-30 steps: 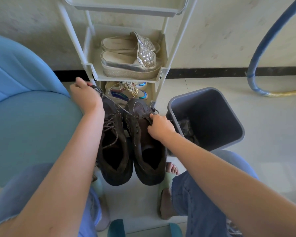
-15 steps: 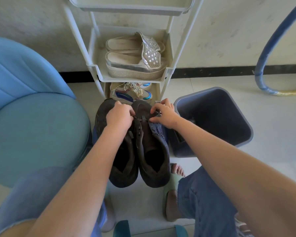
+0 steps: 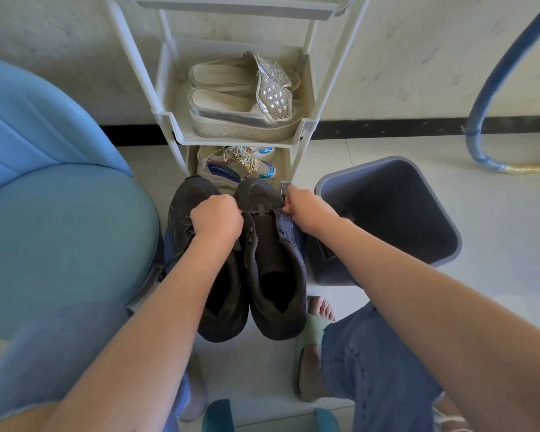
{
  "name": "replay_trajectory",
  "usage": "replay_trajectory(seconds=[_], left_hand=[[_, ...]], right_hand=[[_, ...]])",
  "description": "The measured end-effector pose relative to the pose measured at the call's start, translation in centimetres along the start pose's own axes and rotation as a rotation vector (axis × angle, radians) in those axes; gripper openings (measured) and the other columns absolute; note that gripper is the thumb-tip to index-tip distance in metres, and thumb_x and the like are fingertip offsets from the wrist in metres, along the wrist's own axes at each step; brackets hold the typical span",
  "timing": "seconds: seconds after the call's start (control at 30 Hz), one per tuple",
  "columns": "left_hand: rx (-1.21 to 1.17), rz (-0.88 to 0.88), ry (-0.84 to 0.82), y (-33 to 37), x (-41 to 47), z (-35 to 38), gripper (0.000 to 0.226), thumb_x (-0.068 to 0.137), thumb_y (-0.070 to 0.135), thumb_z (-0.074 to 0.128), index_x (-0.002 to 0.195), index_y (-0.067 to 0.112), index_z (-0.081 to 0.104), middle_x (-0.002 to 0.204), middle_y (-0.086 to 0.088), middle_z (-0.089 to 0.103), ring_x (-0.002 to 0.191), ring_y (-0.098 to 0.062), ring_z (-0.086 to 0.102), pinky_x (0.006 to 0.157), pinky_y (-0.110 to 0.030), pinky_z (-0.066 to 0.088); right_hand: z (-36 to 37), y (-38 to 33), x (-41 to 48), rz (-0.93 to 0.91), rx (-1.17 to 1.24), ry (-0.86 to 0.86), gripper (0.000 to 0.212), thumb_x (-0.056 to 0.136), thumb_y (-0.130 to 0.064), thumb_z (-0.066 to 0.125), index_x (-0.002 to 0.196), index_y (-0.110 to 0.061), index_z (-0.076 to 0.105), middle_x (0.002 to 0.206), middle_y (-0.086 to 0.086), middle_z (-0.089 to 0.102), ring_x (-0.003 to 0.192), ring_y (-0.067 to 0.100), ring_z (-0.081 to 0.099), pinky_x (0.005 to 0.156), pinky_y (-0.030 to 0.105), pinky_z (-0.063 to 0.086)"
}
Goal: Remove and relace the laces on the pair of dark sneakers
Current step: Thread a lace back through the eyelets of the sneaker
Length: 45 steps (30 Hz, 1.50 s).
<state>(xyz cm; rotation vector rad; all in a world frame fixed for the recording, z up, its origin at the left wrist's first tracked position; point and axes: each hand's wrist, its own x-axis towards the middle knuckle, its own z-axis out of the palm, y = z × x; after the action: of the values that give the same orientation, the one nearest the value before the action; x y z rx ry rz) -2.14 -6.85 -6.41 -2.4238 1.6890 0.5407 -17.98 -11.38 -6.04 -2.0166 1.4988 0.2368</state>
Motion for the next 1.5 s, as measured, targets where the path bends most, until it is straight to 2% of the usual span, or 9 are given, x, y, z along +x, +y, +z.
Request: replay_trajectory(seconds=[0.27,0.4,0.57,0.7,0.9,1.0,1.1,1.17,1.5], left_hand=[[-0.016,0.083,-0.016,-0.2,0.0,-0.1,0.024,0.099,0.025,0.045,0.108,0.009,0.061,0.105,-0.011,0.065,0.098,-0.03,0.061,0.07,-0.034,0.039],[-0.167,0.076,-0.029,-0.5,0.6,0.1,0.018,0.096,0.032,0.052,0.102,0.016,0.06,0.098,-0.005,0.068,0.093,-0.025,0.062,0.071,-0.034,0.043],[-0.064,0.064,0.026,-0.3,0.6,0.8,0.029,0.099,0.031,0.045,0.11,0.009,0.061,0.101,-0.01,0.067,0.093,-0.028,0.063,0.07,-0.035,0.043],[-0.033,0.045,0.058,-0.2,0.6,0.9,0.031,0.1,0.031,0.043,0.11,0.008,0.06,0.101,-0.011,0.066,0.092,-0.029,0.063,0.066,-0.032,0.04],[-0.068,0.048,0.041,0.1,0.9,0.9,0.033,0.101,0.031,0.041,0.114,0.007,0.059,0.105,-0.013,0.065,0.097,-0.031,0.062,0.069,-0.034,0.038],[-0.108,0.073,0.042,0.5,0.8,0.8,0.032,0.101,0.029,0.041,0.117,0.007,0.057,0.11,-0.015,0.064,0.103,-0.033,0.06,0.071,-0.035,0.037],[-0.133,0.081,0.026,0.6,1.0,0.8,0.03,0.1,0.029,0.042,0.114,0.008,0.058,0.109,-0.014,0.064,0.102,-0.033,0.06,0.071,-0.035,0.039],[-0.168,0.054,0.0,0.5,1.3,0.9,0.03,0.099,0.031,0.043,0.11,0.009,0.061,0.105,-0.012,0.066,0.098,-0.031,0.062,0.071,-0.034,0.041],[-0.327,-0.048,-0.136,0.3,1.7,0.3,0.028,0.096,0.029,0.049,0.099,0.007,0.066,0.096,-0.009,0.07,0.087,-0.028,0.067,0.076,-0.035,0.051]], right_hand=[[-0.5,0.8,0.3,0.054,0.396,0.069,0.014,0.09,-0.024,0.064,0.095,-0.014,0.056,0.085,0.002,0.061,0.077,0.016,0.057,0.067,0.025,0.045],[-0.1,0.0,0.4,0.126,0.25,-0.064,0.045,0.098,-0.043,0.045,0.094,-0.001,0.061,0.084,0.01,0.058,0.077,0.021,0.053,0.075,0.031,0.041],[0.3,0.0,0.8,0.138,0.328,-0.002,0.034,0.096,-0.028,0.056,0.066,-0.012,0.058,0.075,0.006,0.061,0.07,0.018,0.057,0.075,0.03,0.05],[0.0,-0.1,0.9,0.209,0.349,0.049,0.027,0.093,-0.027,0.062,0.078,-0.004,0.064,0.067,0.004,0.059,0.058,0.012,0.054,0.062,0.022,0.045],[0.2,-0.6,0.7,0.168,0.194,0.101,0.037,0.095,-0.039,0.055,0.077,-0.006,0.054,0.073,0.003,0.052,0.067,0.017,0.053,0.067,0.031,0.042],[0.6,-1.7,0.2,0.024,0.179,0.156,0.053,0.089,-0.059,0.051,0.12,-0.016,0.055,0.116,0.006,0.053,0.107,0.023,0.051,0.088,0.038,0.045],[1.7,-2.2,0.3,-0.212,0.094,-0.039,0.053,0.089,-0.053,0.054,0.139,-0.037,0.043,0.157,0.005,0.022,0.146,0.029,0.013,0.117,0.052,0.017],[1.7,-1.7,0.4,-0.201,0.072,-0.155,0.057,0.09,-0.042,0.058,0.143,-0.041,0.037,0.162,-0.002,0.006,0.148,0.029,-0.003,0.119,0.052,0.007],[1.4,-1.5,0.5,-0.163,0.136,-0.163,0.057,0.089,-0.032,0.061,0.142,-0.035,0.043,0.161,-0.008,0.006,0.148,0.025,-0.004,0.119,0.048,0.007]])
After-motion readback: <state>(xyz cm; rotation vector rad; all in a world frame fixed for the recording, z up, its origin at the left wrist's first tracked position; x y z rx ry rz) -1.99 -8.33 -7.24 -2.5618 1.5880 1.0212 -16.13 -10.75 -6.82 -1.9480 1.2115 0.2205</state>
